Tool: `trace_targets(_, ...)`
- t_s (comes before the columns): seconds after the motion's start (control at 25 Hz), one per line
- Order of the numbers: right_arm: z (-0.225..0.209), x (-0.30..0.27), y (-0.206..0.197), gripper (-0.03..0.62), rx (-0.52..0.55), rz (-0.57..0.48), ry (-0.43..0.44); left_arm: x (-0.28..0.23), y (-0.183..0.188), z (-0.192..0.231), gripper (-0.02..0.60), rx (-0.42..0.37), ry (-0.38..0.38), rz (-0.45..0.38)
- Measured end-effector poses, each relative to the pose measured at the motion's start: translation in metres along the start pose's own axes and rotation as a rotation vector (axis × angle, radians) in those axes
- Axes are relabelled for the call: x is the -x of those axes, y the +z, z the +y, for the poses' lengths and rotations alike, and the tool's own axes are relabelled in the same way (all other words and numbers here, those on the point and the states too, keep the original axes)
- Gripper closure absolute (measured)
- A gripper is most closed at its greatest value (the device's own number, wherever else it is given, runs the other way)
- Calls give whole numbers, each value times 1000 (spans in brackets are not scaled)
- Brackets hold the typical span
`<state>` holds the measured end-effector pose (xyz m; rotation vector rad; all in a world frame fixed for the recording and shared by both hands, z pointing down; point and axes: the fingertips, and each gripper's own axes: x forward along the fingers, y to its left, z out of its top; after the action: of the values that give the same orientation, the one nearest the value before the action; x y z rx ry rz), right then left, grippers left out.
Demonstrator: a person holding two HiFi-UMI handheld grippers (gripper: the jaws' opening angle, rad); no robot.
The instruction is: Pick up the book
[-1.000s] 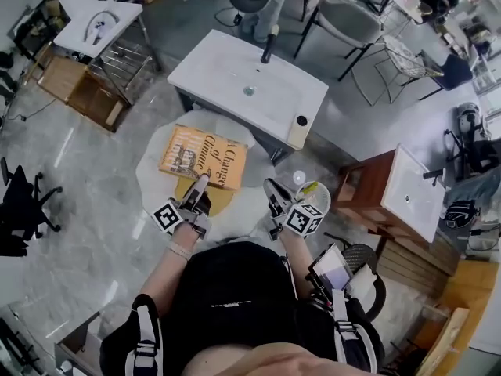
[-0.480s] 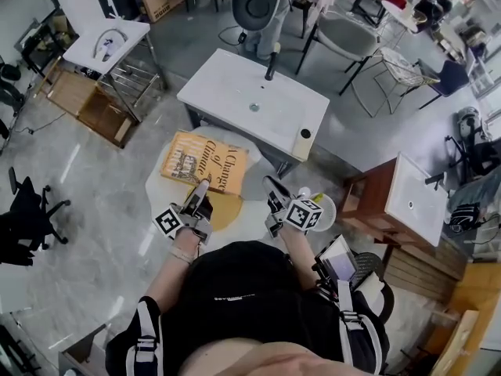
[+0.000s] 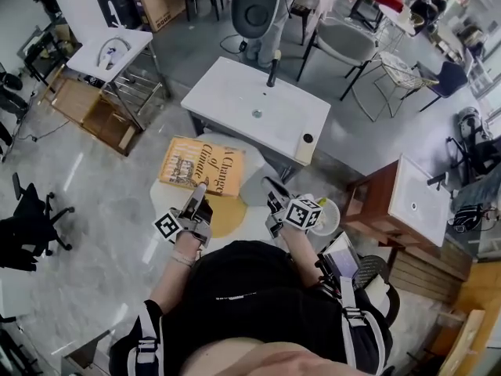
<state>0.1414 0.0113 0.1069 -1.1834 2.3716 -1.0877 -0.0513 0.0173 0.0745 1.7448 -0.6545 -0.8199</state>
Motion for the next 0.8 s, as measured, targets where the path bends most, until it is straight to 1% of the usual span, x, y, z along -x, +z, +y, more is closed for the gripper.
trace_targets(0.16, -1, 0, 1, 546, -4, -4, 4, 1, 0, 2, 399, 3, 1, 0)
trace_targets(0.44, -2, 2, -4, 546, -42, -16, 5, 10, 3, 5, 399, 5, 13, -9)
trace_targets(0.8, -5, 9, -5, 546, -67, -24, 0, 12, -3, 7, 399, 15, 22, -9)
